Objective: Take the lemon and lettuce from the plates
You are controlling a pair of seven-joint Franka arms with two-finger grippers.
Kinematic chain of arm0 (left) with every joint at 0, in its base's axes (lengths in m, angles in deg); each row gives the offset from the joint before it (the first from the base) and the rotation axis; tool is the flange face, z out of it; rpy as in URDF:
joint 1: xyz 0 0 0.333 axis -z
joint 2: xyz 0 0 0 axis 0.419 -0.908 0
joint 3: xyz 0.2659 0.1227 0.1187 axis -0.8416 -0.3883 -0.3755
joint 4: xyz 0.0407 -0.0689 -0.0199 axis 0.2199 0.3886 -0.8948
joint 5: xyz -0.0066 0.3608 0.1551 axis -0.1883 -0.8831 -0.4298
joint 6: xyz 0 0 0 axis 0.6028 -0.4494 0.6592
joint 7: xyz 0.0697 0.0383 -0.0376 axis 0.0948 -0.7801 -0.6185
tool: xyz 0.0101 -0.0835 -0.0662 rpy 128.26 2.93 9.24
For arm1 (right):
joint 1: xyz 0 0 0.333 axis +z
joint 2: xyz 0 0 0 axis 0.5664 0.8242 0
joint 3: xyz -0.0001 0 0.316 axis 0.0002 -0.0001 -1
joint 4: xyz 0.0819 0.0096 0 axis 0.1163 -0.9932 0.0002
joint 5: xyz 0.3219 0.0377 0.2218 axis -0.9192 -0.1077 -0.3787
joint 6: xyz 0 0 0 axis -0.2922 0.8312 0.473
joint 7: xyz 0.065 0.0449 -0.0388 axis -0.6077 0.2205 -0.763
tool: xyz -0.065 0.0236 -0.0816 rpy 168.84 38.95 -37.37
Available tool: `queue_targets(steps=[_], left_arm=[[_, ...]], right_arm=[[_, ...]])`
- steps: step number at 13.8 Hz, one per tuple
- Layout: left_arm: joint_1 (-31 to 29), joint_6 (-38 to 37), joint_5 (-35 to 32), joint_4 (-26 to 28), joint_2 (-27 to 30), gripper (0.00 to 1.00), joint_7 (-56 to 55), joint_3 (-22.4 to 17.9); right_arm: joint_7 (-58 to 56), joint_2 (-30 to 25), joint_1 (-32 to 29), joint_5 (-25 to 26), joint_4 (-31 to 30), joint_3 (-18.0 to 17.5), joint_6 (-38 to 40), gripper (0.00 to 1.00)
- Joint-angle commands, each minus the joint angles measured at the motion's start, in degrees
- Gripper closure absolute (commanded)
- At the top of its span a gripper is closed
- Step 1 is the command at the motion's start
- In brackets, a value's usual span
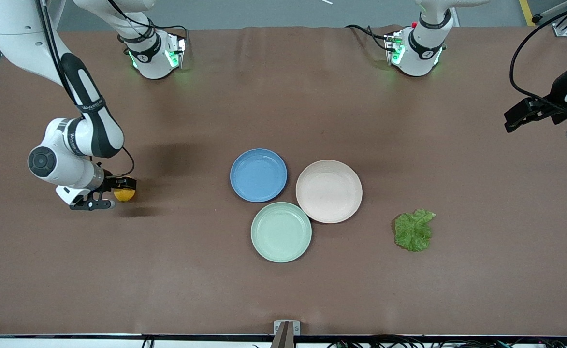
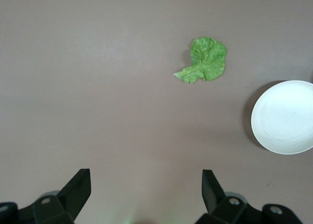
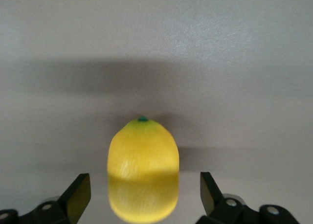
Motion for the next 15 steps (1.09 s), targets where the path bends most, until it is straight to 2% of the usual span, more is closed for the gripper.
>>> queue_targets(steps=[1, 5, 8, 9, 15], left_arm=[[-0.19, 2.74, 1.14, 5.11, 3.99, 0.00, 4.14, -0.16], [-0.36, 4.24, 2.01, 6.78, 5.40, 0.00, 6.96, -1.48], [-0.36, 4.51, 2.37, 6.35, 5.76, 0.00, 7.14, -1.39], [-0.27, 4.51, 2.28, 6.26, 5.67, 0.00, 7.05, -1.30], [-0.36, 4.24, 2.28, 6.00, 5.23, 0.00, 7.05, -1.48]], right_arm=[[0.82, -10.31, -1.20, 0.94, 2.07, -0.88, 12.31, 0.00], [0.82, -22.09, -1.29, 0.94, 9.26, -0.88, 31.03, 0.00], [0.91, -24.14, -1.90, 1.03, 19.18, -0.62, 44.05, 0.00], [0.91, -24.14, -2.08, 1.03, 22.35, -0.53, 46.35, 0.00], [0.91, -23.18, -2.35, 1.38, 33.62, -0.44, 48.65, 0.00]])
